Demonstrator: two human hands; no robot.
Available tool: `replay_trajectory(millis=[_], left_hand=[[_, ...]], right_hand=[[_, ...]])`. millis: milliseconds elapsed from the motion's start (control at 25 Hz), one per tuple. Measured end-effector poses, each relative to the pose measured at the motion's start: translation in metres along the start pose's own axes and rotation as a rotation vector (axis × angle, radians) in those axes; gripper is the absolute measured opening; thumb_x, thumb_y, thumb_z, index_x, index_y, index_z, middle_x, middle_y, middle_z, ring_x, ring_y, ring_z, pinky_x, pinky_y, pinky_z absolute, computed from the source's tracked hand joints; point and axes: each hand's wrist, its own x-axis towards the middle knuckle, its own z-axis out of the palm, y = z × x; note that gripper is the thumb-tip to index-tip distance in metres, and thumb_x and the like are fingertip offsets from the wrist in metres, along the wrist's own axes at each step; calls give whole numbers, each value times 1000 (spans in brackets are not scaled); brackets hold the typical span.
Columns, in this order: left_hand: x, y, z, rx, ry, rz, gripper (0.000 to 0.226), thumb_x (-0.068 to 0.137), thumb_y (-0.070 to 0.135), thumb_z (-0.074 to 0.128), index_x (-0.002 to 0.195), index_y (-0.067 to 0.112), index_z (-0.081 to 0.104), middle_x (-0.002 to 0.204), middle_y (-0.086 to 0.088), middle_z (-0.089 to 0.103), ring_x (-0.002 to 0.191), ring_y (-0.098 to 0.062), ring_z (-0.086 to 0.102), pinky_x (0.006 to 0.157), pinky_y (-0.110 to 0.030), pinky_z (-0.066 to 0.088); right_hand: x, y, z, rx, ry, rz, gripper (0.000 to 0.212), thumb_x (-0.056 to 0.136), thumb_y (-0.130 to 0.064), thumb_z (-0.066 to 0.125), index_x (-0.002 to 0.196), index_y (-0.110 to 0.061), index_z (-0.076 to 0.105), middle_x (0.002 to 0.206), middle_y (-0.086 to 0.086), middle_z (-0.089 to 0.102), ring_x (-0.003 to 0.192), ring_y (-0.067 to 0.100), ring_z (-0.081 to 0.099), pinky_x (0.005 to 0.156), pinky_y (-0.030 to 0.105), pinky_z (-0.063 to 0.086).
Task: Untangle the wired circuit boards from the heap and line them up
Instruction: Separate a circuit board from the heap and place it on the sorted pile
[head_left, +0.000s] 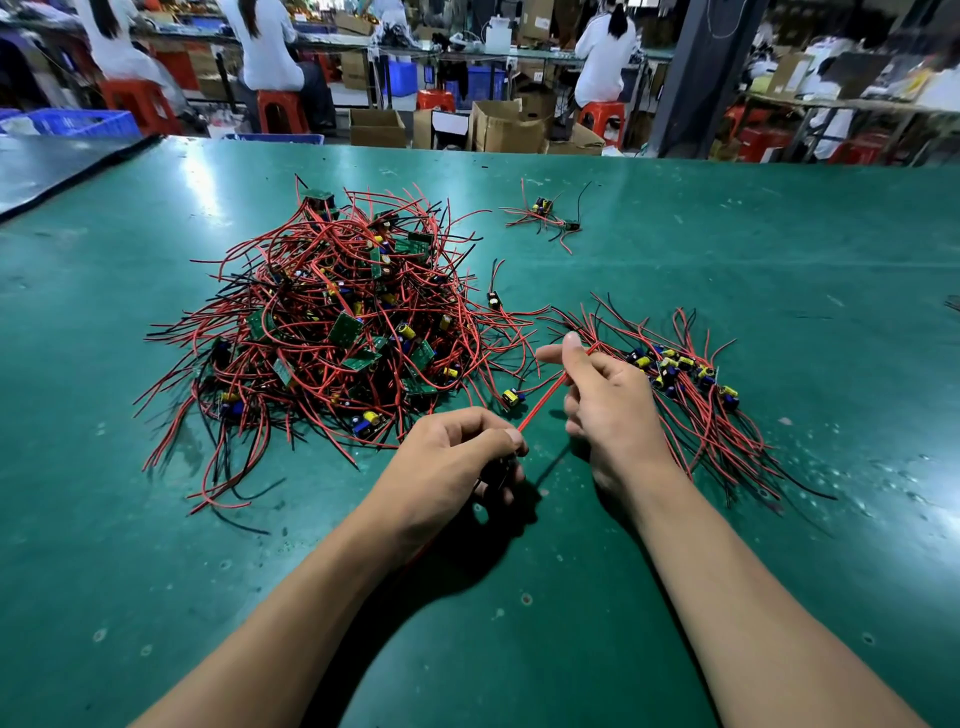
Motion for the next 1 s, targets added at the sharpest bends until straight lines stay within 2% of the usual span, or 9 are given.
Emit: replay_trajectory(millis=[160, 240, 320, 400, 520, 680, 760, 880, 1000], left_hand=[[-1, 1, -1, -26, -4, -2, 15, 93, 6, 58, 79, 3, 65, 59, -7, 64, 48, -15, 56, 48, -19, 46], [-1, 1, -2, -35, -5, -6, 14, 93, 6, 59, 80, 3, 65, 59, -7, 64, 48, -15, 56, 47, -19, 46], [-2, 1, -2, -33, -3, -6, 14, 92, 6, 59, 81, 3, 65, 59, -7, 64, 48, -17, 55, 48, -20, 45], [-1, 0, -3, -35, 10, -6, 14, 92, 6, 59, 81, 1, 65, 59, -8, 64, 48, -18, 55, 50, -22, 46], [0, -2, -2, -62, 55, 6, 15, 93, 5, 58, 80, 0, 65, 59, -9, 64, 48, -18, 55, 50, -22, 47], [0, -3, -1, -114, 84, 24, 22, 94, 0, 54, 73, 2, 62, 60, -10, 63, 45, -19, 55, 45, -22, 47], [1, -3, -3, -110, 95, 11, 20, 93, 0, 54, 75, 2, 64, 60, -10, 63, 46, -18, 54, 45, -22, 47], [1, -2, -3, -57, 58, 1, 17, 91, 2, 57, 76, 3, 66, 58, -8, 63, 47, -17, 53, 47, -21, 47], [-1, -1, -3, 1, -23, -11, 19, 90, 4, 58, 74, 6, 67, 59, -9, 64, 47, -17, 55, 47, -20, 45]], right_hand=[[0, -13, 3, 368, -47, 198, 45, 103, -39, 50, 71, -17, 72, 64, -3, 37, 38, 4, 21, 35, 17, 18], [0, -19, 0, 625, -128, 361, 50, 103, -39, 47, 63, -15, 63, 56, -5, 42, 32, 4, 23, 32, 16, 19], [0, -22, -2, 745, -192, 412, 51, 103, -39, 45, 61, -15, 58, 51, -5, 44, 30, 4, 24, 30, 16, 20], [-1, -21, -2, 689, -212, 381, 51, 103, -41, 46, 66, -14, 67, 55, -6, 41, 33, 3, 23, 32, 15, 19], [-8, -14, 0, 328, -303, 242, 41, 95, -48, 55, 96, -13, 75, 62, -7, 34, 42, 3, 22, 36, 16, 20], [-25, 0, 11, 85, -587, 248, 31, 91, -42, 70, 96, -12, 75, 59, 5, 56, 45, 14, 52, 42, 22, 43], [-25, 2, 12, 37, -536, 199, 34, 93, -44, 67, 93, -12, 76, 58, 11, 57, 43, 19, 55, 43, 23, 44], [-12, 1, 4, -139, -320, 62, 38, 95, -52, 60, 92, -19, 78, 49, 0, 33, 38, 10, 29, 42, 18, 23], [-2, 1, -4, -51, -159, 69, 40, 99, -47, 56, 86, -16, 78, 54, -4, 22, 40, 8, 18, 40, 17, 18]])
